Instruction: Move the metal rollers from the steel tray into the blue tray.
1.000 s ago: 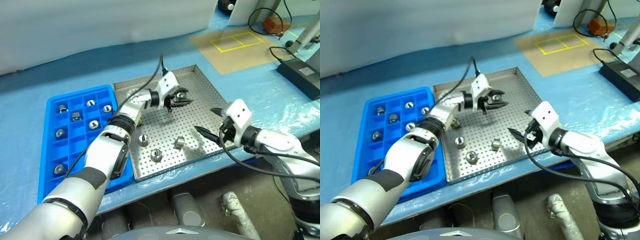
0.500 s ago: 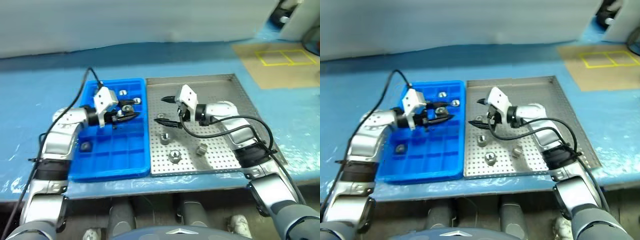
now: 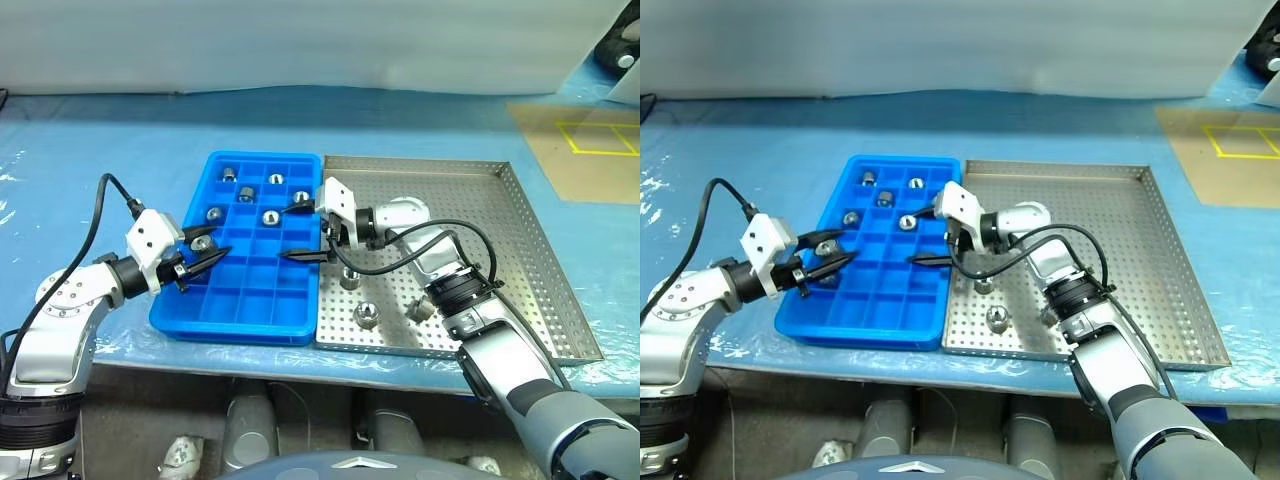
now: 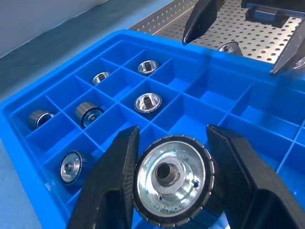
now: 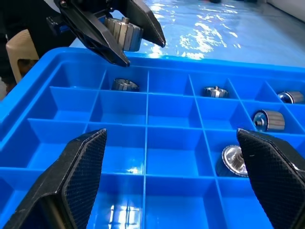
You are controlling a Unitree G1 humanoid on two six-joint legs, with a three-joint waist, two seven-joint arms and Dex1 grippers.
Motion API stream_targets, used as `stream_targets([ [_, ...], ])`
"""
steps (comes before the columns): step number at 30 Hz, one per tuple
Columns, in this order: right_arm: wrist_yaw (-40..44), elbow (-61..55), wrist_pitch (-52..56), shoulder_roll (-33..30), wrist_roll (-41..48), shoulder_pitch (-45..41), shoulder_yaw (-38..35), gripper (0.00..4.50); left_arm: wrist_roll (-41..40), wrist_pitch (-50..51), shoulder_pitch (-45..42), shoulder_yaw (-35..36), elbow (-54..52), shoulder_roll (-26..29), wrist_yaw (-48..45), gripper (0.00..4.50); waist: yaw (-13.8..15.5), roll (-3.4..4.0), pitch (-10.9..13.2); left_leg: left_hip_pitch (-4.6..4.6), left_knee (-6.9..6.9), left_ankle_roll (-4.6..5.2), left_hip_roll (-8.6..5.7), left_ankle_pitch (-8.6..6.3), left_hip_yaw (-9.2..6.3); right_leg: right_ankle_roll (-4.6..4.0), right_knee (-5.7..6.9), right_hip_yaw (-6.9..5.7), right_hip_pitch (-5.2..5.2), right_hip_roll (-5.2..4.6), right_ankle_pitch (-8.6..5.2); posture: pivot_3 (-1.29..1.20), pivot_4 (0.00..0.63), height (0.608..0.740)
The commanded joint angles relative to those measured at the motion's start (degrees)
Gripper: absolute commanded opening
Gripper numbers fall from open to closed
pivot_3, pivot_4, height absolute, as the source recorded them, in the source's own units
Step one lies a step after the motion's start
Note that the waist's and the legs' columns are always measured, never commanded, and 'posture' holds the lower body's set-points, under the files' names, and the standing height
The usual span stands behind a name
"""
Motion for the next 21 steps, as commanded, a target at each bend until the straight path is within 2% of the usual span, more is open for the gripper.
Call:
stream_targets([
  [1, 0.5, -1.3, -0.8, -0.5, -0.1, -0.4, -1.1, 4.5, 1.4, -2.9, -0.7, -1.0, 1.1, -0.2, 2.1, 1.9, 0.1, 0.0, 0.0, -0.02, -0.01, -0.09, 0.09, 0.05, 0.0, 0.0, 0.0, -0.04, -0.01, 0.06, 0.0, 0.21, 0.15, 0.74],
  [13, -1.0, -4.8, 0.9, -2.2, -0.6, 2.2, -1.6, 4.5, 6.6, -13.1, -11.2, -6.6, 18.7, -5.0, 7.5, 1.9, -0.1, -0.02, 0.0, -0.02, -0.01, -0.4, 0.51, 0.24, -0.05, -0.02, 0.13, -0.01, -0.15, 0.58, 0.0, 0.15, 0.15, 0.74],
  [21, -2.1, -6.2, 1.8, -3.0, -0.7, 3.3, -2.1, 4.5, 8.2, -13.7, -12.6, -8.1, 24.9, -4.4, 8.0, 1.9, -0.1, -0.02, 0.0, 0.02, -0.02, -0.48, 0.59, 0.29, -0.06, -0.11, 0.3, 0.01, -0.21, 0.67, -0.05, 0.12, 0.15, 0.74],
])
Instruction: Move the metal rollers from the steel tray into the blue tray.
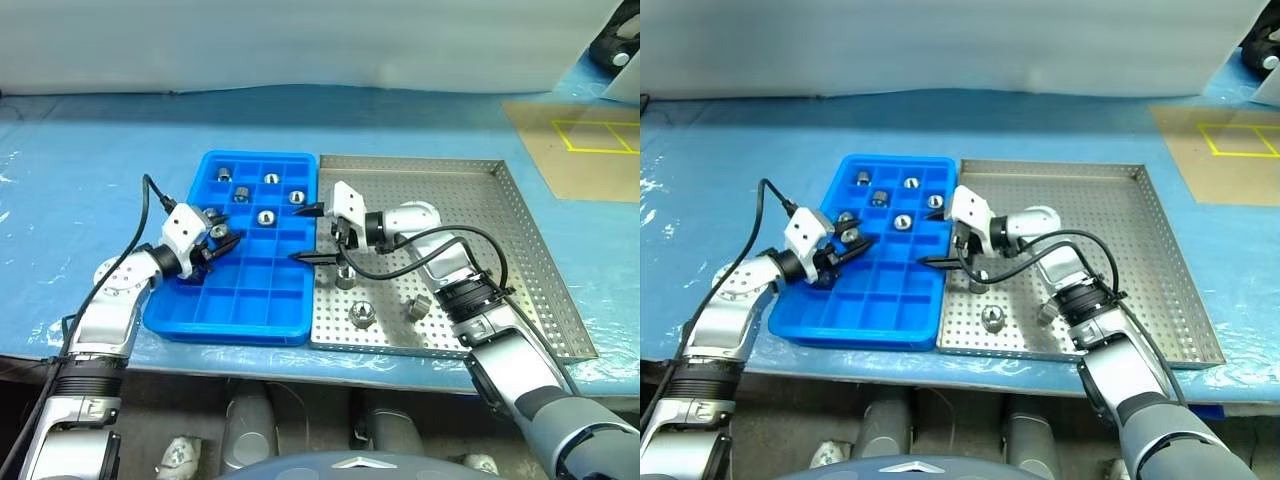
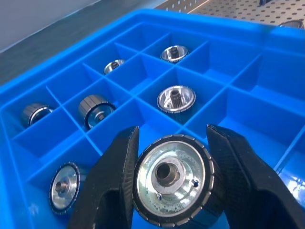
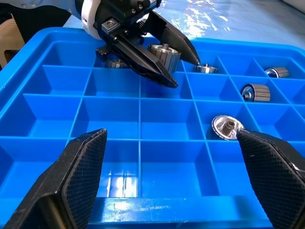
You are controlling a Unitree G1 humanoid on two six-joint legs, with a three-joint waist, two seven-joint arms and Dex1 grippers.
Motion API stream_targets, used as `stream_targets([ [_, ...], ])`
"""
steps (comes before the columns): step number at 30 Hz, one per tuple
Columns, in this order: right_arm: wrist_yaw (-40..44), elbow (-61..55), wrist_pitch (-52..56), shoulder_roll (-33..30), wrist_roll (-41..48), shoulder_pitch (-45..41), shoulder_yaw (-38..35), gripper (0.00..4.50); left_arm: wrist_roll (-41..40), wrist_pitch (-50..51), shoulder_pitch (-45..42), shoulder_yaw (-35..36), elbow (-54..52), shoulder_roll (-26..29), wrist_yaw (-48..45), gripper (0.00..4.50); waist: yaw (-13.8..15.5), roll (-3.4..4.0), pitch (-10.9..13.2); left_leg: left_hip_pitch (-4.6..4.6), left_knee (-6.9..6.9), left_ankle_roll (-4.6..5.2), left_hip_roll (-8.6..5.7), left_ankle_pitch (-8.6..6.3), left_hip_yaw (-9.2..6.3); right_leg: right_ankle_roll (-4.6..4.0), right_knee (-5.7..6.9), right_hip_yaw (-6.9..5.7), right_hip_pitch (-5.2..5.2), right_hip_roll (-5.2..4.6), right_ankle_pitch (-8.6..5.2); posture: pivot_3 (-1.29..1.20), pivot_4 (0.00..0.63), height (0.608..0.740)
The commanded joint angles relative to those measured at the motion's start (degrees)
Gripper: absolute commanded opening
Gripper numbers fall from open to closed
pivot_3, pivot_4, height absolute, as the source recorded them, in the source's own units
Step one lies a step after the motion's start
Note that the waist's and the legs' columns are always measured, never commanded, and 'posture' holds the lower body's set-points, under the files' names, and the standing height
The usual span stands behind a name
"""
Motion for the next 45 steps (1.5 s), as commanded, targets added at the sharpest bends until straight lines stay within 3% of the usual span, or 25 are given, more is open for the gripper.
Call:
stream_targets([
  [1, -0.6, -2.8, 0.1, -0.4, 0.2, 0.3, -1.5, 4.5, 0.8, -0.4, -1.3, 0.4, 1.6, 1.1, 1.2, 1.9, 0.0, 0.0, 0.0, 0.0, 0.01, 0.0, 0.0, 0.0, 0.0, 0.0, 0.01, 0.0, 0.0, 0.0, 0.0, 0.12, 0.15, 0.74],
  [4, -1.1, -2.9, 0.2, -0.4, 0.2, 0.4, -1.5, 4.5, 0.7, -0.4, -1.8, 0.5, 2.7, 0.8, 1.7, 1.9, 0.0, 0.0, 0.0, 0.05, 0.01, -0.02, 0.0, 0.01, 0.0, 0.0, 0.07, 0.01, 0.0, 0.0, 0.0, 0.12, 0.15, 0.74],
  [5, -1.3, -2.9, 0.2, -0.4, 0.2, 0.4, -1.5, 4.5, 0.6, -0.6, -2.0, 0.5, 3.0, 0.5, 1.9, 2.62, 0.0, 0.0, 0.0, 0.08, 0.01, -0.03, 0.0, 0.02, 0.0, 0.0, 0.1, 0.02, 0.01, 0.0, 0.0, 0.12, 0.15, 0.74],
  [10, -1.7, -3.1, 0.3, -0.6, 0.2, 0.5, -1.6, 4.5, 0.5, -1.1, -2.3, 0.3, 3.2, -0.7, 3.3, 4.17, -0.1, 0.0, 0.0, 0.13, 0.0, -0.06, 0.0, 0.04, 0.0, -0.01, 0.15, 0.06, 0.01, 0.01, -0.01, 0.11, 0.15, 0.74],
  [18, -2.3, -3.5, 0.7, -1.2, 0.6, 0.7, -2.1, 4.5, -3.0, 1.5, -5.5, 1.1, -2.4, -0.1, 1.2, 4.17, 0.0, 0.0, 0.0, 0.1, 0.0, -0.07, 0.0, 0.04, 0.0, -0.02, 0.14, 0.05, 0.0, 0.01, -0.01, 0.09, 0.15, 0.74],
  [26, -2.9, -6.4, 3.8, -4.0, 1.8, 0.9, -5.5, 4.5, -6.8, 5.7, -11.7, -3.5, -9.5, -3.3, -2.2, 4.17, -0.2, 0.0, 0.0, 0.09, 0.02, -0.1, -0.02, 0.06, 0.0, -0.02, 0.14, 0.06, 0.01, 0.01, -0.01, 0.01, 0.15, 0.74],
  [35, -6.9, -15.4, 9.6, -11.6, 2.7, 7.5, -11.9, 4.5, -5.3, 0.5, -20.4, -10.4, 2.4, -7.2, -11.1, 4.17, -2.0, -0.01, 0.0, 0.13, 0.02, -0.26, -0.05, 0.16, 0.07, -0.02, 0.12, 0.2, 0.01, 0.06, -0.01, -0.16, 0.15, 0.74],
  [45, -13.9, -36.2, 23.1, -19.2, 6.2, 24.8, -21.6, 4.5, -6.4, -4.0, -25.4, -14.8, 10.2, -15.9, -19.6, 4.17, -5.0, -0.01, 0.0, 0.3, 0.0, -0.08, -0.06, 0.06, 0.33, -0.01, -0.02, 0.54, 0.05, 0.16, -0.01, -0.4, 0.15, 0.74],
])
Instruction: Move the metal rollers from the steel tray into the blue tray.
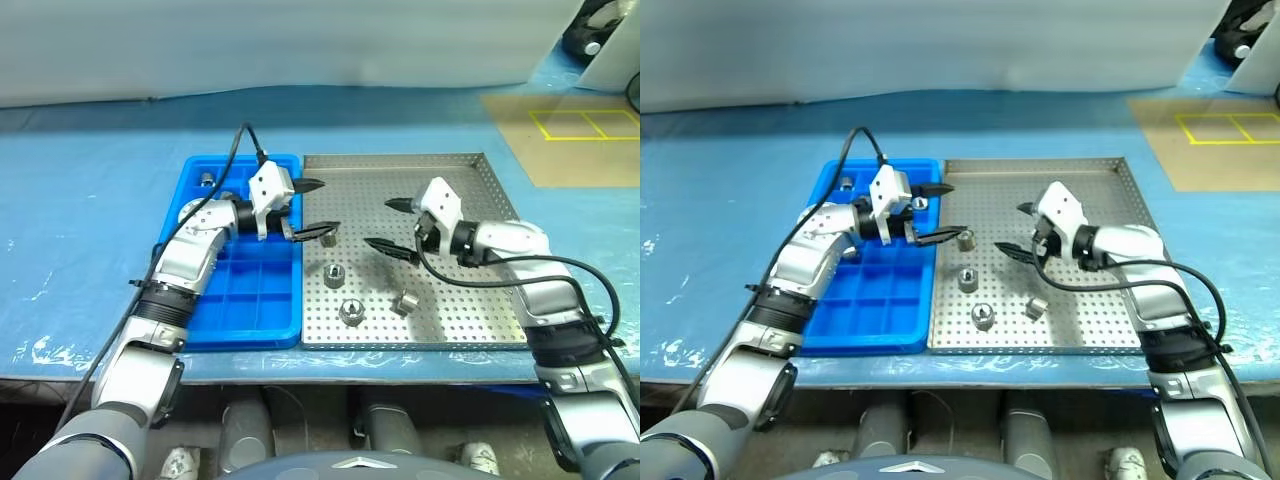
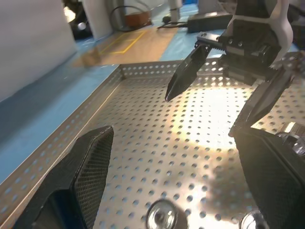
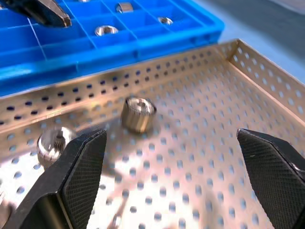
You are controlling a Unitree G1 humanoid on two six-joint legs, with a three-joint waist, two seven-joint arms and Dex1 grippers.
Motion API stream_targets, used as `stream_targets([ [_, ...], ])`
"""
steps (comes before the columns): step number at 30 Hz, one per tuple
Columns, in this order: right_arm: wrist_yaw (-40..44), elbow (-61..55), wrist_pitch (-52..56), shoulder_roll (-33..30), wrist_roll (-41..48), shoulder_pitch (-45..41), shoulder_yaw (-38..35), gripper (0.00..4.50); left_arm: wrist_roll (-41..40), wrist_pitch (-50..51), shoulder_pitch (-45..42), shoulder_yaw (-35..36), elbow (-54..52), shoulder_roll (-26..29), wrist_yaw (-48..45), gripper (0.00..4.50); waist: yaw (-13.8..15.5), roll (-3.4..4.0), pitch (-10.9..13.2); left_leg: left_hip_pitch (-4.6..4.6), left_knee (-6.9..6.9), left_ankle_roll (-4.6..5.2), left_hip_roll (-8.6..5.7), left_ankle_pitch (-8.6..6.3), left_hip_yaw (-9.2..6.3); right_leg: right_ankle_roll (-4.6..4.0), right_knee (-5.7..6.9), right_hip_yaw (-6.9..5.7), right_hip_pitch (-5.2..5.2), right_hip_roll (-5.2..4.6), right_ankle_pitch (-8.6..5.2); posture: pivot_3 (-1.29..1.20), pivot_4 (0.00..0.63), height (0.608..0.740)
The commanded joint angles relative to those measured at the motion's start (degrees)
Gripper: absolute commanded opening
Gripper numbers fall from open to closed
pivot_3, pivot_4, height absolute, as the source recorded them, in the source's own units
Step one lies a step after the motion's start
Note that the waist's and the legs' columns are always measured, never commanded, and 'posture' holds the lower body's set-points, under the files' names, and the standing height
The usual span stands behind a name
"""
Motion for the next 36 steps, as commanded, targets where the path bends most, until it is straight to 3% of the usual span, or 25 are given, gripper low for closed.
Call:
stream_targets([
  [1, -3.2, -9.5, 5.1, -1.5, 2.7, 4.4, -4.4, 4.5, -0.9, -3.1, -2.3, -1.6, 2.4, -2.6, -4.2, 4.17, -0.7, 0.0, 0.0, 0.11, 0.0, 0.16, 0.0, -0.09, 0.1, 0.01, -0.03, 0.11, 0.05, 0.01, 0.0, -0.41, 0.15, 0.74],
  [12, -10.3, -22.1, 13.3, -2.7, 5.5, 14.1, -10.5, 4.5, 6.4, -17.6, -8.5, -7.2, 23.0, -10.3, -10.7, 4.17, -4.9, -0.01, 0.0, 0.51, -0.03, 0.42, -0.03, -0.26, 0.5, 0.64, -0.56, 0.42, 0.36, 0.03, -0.14, -0.57, 0.15, 0.74],
  [21, -13.1, -24.6, 14.2, -3.6, 6.2, 16.6, -12.0, 4.5, 12.0, -25.6, -10.5, -8.8, 35.8, -15.9, -10.5, 4.17, -6.4, -0.01, 0.0, 0.34, -0.01, 0.87, -0.19, -0.54, 0.62, 0.32, -0.82, 0.51, 0.36, -0.03, 0.07, -0.62, 0.15, 0.74],
  [30, -14.3, -25.9, 14.9, -4.9, 7.2, 18.3, -13.0, 4.5, 15.7, -28.4, -10.0, -8.9, 41.4, -17.7, -9.3, 4.17, -6.5, 0.12, -0.2, 0.7, 0.07, 0.92, -0.33, -0.58, 0.63, 0.76, -0.84, 0.54, 0.76, -0.12, -0.19, -0.64, 0.15, 0.74],
  [36, -15.1, -26.4, 14.9, -5.0, 7.2, 18.9, -12.6, 4.5, 19.5, -29.4, -9.8, -10.5, 43.1, -17.9, -7.8, 4.17, -6.8, 0.6, -0.6, 0.79, 0.05, 1.07, -0.37, -0.67, 0.63, 0.8, -1.07, 0.52, 0.97, -0.16, -0.21, -0.64, 0.15, 0.74],
])
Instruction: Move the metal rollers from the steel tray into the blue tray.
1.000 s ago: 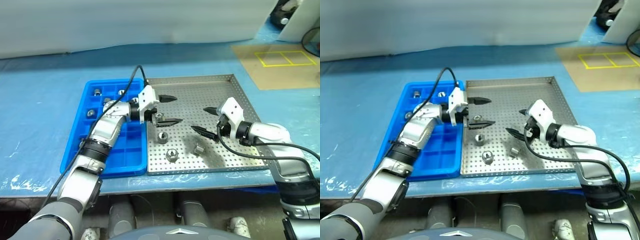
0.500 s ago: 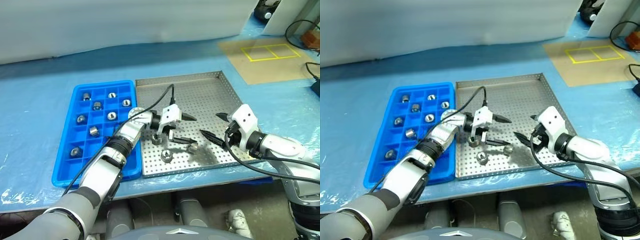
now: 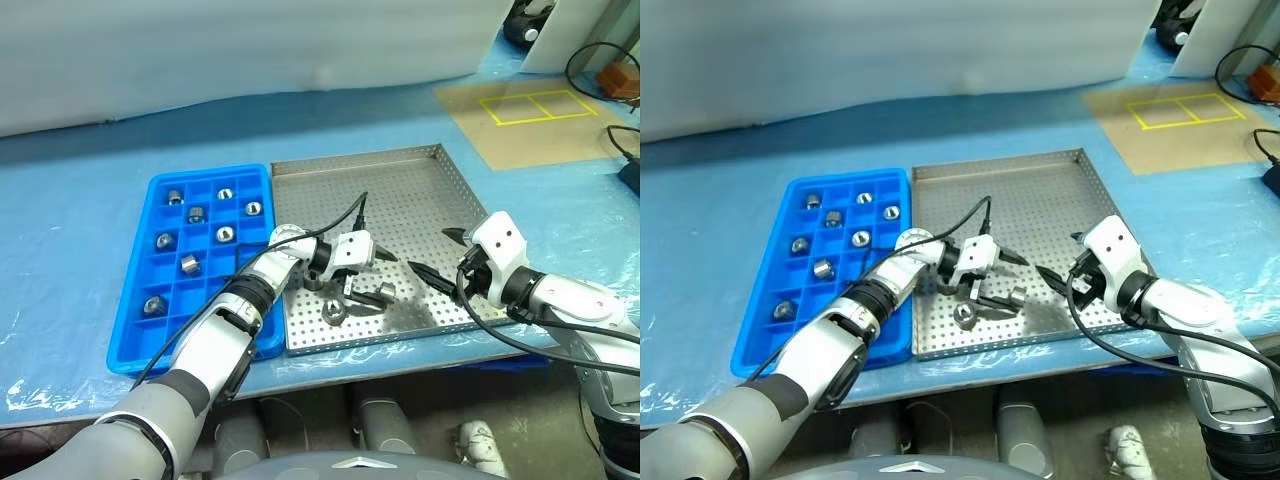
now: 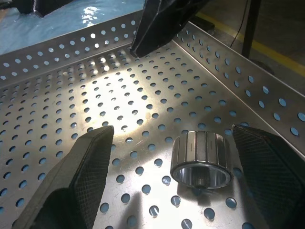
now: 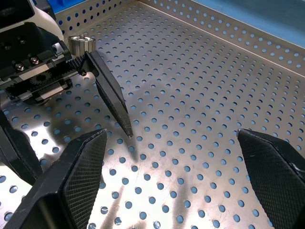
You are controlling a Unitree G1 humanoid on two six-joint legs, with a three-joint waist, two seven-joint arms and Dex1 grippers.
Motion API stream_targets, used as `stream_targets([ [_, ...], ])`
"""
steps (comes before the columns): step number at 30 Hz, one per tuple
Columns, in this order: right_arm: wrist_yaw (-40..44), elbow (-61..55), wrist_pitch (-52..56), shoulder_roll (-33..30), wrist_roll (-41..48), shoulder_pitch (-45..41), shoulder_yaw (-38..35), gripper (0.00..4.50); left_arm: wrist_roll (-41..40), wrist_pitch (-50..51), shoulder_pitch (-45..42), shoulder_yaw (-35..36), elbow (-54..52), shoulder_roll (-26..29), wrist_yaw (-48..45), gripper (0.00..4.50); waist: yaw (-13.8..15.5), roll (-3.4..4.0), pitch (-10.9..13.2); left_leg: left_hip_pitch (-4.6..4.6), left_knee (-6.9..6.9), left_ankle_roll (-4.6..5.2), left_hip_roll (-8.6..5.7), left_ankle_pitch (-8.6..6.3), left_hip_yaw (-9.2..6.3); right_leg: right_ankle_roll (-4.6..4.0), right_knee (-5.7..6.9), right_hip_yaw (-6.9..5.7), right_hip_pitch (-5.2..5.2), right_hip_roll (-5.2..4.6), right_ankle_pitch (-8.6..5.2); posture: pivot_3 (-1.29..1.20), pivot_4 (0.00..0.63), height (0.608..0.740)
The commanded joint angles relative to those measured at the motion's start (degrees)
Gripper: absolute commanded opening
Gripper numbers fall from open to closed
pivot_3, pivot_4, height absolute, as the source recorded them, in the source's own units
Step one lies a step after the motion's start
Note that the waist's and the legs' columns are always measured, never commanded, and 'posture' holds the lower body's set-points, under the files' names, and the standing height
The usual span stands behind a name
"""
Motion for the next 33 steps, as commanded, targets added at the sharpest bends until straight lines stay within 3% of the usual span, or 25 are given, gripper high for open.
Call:
stream_targets([
  [1, -0.6, -2.5, -0.2, -0.8, 0.6, 0.2, -1.3, 4.5, 3.1, -1.3, 1.1, -2.0, 2.1, -0.6, 2.1, 4.17, -0.3, 0.17, -0.2, 0.0, -0.01, 0.02, -0.01, -0.01, 0.0, 0.0, -0.04, 0.0, 0.03, -0.01, 0.0, -0.64, 0.15, 0.74],
  [18, -2.5, -2.4, -1.1, -0.3, 0.1, 1.0, 0.3, 4.5, 6.9, -0.7, -0.8, -2.5, 1.9, -2.6, 8.6, 4.17, -3.5, 0.44, -0.4, -0.29, 0.02, 0.93, -1.24, -0.53, -0.01, 0.18, -0.89, -0.21, 0.39, -1.17, -0.08, -0.64, 0.15, 0.74],
  [33, -3.1, -2.4, -1.2, -0.2, 0.2, 1.0, 0.6, 4.5, 6.5, 0.2, -0.9, -3.1, 0.1, -1.6, 4.3, 4.17, -7.3, 0.35, -0.3, -1.12, 0.29, 1.69, -1.62, -0.77, -0.05, 0.31, -0.91, -0.53, 0.1, -1.84, -0.1, -0.64, 0.15, 0.74],
])
